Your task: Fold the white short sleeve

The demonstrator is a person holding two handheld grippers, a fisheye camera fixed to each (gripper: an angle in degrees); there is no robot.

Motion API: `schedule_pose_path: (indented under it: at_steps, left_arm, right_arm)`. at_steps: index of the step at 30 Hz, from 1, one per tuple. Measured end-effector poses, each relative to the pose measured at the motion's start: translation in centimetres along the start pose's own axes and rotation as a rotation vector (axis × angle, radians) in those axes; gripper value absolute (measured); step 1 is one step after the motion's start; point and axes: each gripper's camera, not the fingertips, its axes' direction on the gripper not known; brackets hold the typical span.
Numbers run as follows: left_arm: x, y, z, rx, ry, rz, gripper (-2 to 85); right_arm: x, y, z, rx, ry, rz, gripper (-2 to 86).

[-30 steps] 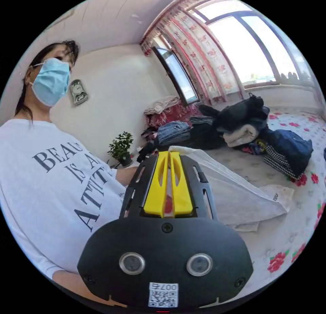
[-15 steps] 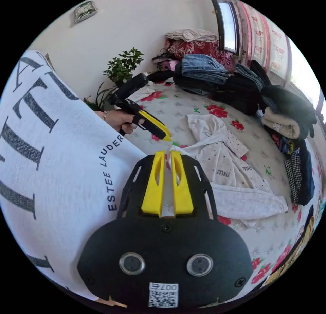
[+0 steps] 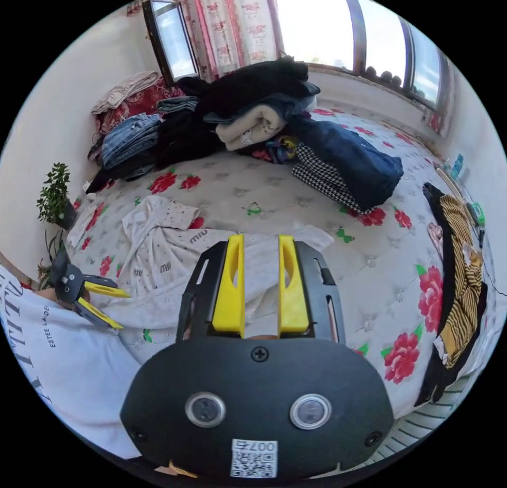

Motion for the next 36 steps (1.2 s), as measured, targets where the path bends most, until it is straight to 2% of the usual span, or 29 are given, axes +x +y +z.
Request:
schedule_pose_path:
  at_steps: [4, 8, 9, 11, 13, 17, 22, 24, 25, 28, 32, 36]
  left_arm:
    - [1.3, 1.5, 0.7, -0.098, -0.052, -0.033, 15.0]
    - [2.5, 1.5, 1.5, -0.115, -0.127, -0.014, 11.7]
    - [2.5, 1.4, 1.5, -0.103, -0.117, -0.014, 10.6]
    - [1.7, 1.6, 1.2, -0.085, -0.094, -0.071, 1.6]
    - [0.2, 2.2, 0.2, -0.059, -0.005, -0.118, 0.0]
    - [-3.2, 3.8, -5.8, 0.133, -0.012, -0.21, -0.7]
    - [-11.0, 7.5, -21.7, 0.535, -0.21, -0.339, -0.9]
    - [-12.3, 9.1, -28.1, 0.692, -0.252, -0.36, -0.9]
    - [-12.1, 10.4, -32.2, 0.81, -0.275, -0.351, -0.9]
    - [-8.4, 13.4, -39.8, 0.996, -0.404, -0.264, -0.9]
    - [-1.9, 17.3, -42.9, 1.062, -0.598, -0.145, -0.9]
    - [2.8, 22.0, -39.8, 1.034, -0.639, -0.091, -0.9]
  right_arm:
    - [5.1, -3.8, 3.8, -0.069, 0.039, 0.002, 9.7]
    - [9.6, -6.1, 9.5, -0.188, 0.011, 0.08, 8.8]
    - [10.4, -6.0, 11.2, -0.231, -0.028, 0.117, 7.7]
    - [11.1, -5.5, 12.9, -0.3, -0.097, 0.157, 4.9]
    - [11.0, -5.2, 12.8, -0.325, -0.103, 0.162, 2.2]
    - [12.2, -6.1, 3.8, -0.031, -0.271, 0.153, 0.2]
    - [12.8, -9.0, -12.3, 0.364, -0.399, 0.1, -0.2]
    - [10.6, -9.5, -20.6, 0.549, -0.419, 0.003, -0.2]
    - [9.9, -9.4, -22.6, 0.592, -0.418, -0.025, -0.2]
    - [5.9, -7.6, -32.1, 0.774, -0.391, -0.162, -0.3]
    - [1.8, -1.4, -40.9, 0.954, -0.33, -0.291, -0.3]
    - [-0.7, 6.4, -43.0, 0.907, -0.255, -0.349, -0.3]
